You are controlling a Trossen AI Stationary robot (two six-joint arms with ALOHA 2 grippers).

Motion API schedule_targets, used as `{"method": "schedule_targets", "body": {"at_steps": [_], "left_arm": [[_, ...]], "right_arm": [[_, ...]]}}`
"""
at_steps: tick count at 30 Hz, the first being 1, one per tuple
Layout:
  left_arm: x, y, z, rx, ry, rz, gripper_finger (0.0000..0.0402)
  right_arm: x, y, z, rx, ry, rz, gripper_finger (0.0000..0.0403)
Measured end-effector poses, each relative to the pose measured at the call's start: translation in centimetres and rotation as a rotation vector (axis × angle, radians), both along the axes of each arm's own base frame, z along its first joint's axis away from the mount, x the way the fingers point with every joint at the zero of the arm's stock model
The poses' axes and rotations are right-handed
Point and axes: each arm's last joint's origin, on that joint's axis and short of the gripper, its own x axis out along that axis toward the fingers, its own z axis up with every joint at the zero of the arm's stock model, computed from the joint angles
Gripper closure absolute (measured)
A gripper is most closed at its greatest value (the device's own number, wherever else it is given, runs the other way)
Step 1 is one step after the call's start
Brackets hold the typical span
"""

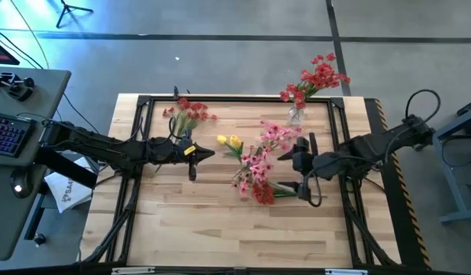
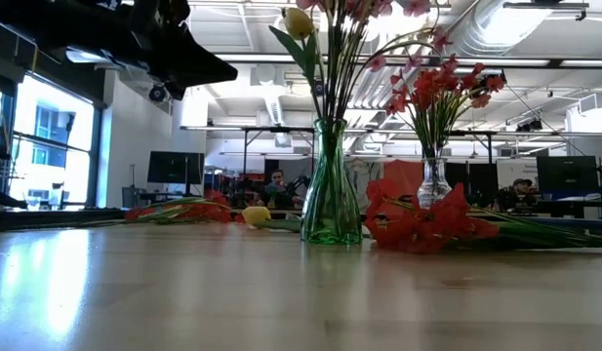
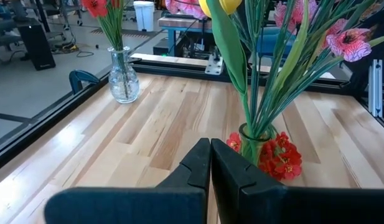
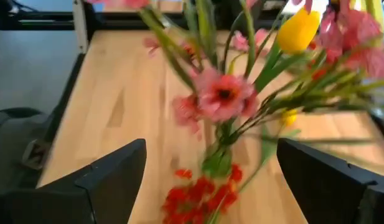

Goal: Sort flowers into vase by color
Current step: Put the bottom red flowers into the transparent vase

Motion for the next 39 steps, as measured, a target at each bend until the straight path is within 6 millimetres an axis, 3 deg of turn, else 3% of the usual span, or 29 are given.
{"method": "schedule_targets", "body": {"at_steps": [4, 8, 14, 18, 22, 27, 35, 39], "left_arm": [[0.0, 0.0, -0.1, -0.001, 0.006, -0.002, 0.0401], [-0.1, 0.0, -0.3, -0.011, 0.025, 0.001, 0.0401], [-0.2, 0.0, -0.9, -0.06, 0.082, 0.014, 0.0401], [-0.5, -0.1, -1.5, -0.082, 0.146, 0.022, 0.0401], [-0.6, -0.1, -1.8, -0.074, 0.172, 0.035, 0.0401], [-0.6, 0.0, -1.7, -0.071, 0.163, 0.045, 0.0401], [-0.6, 0.0, -1.7, -0.071, 0.162, 0.051, 0.0401], [-0.6, 0.0, -1.7, -0.076, 0.162, 0.053, 0.0401]], "right_arm": [[-1.4, 0.8, 1.0, 0.1, 0.059, -0.034, 0.0046], [-2.5, 2.0, -0.8, 0.162, 0.175, -0.133, 0.0046], [-3.7, 3.3, -9.0, 0.208, 0.444, -0.279, 0.0046], [-4.4, 2.6, -15.0, 0.19, 0.583, -0.328, 0.0054], [-3.5, 1.4, -19.2, 0.24, 0.558, -0.275, 0.0095], [-2.8, -0.7, -22.1, 0.193, 0.575, -0.222, 0.016], [-1.0, -1.3, -24.4, 0.147, 0.645, -0.067, 0.0246], [-0.7, -1.3, -24.9, 0.128, 0.686, -0.1, 0.0305]]}}
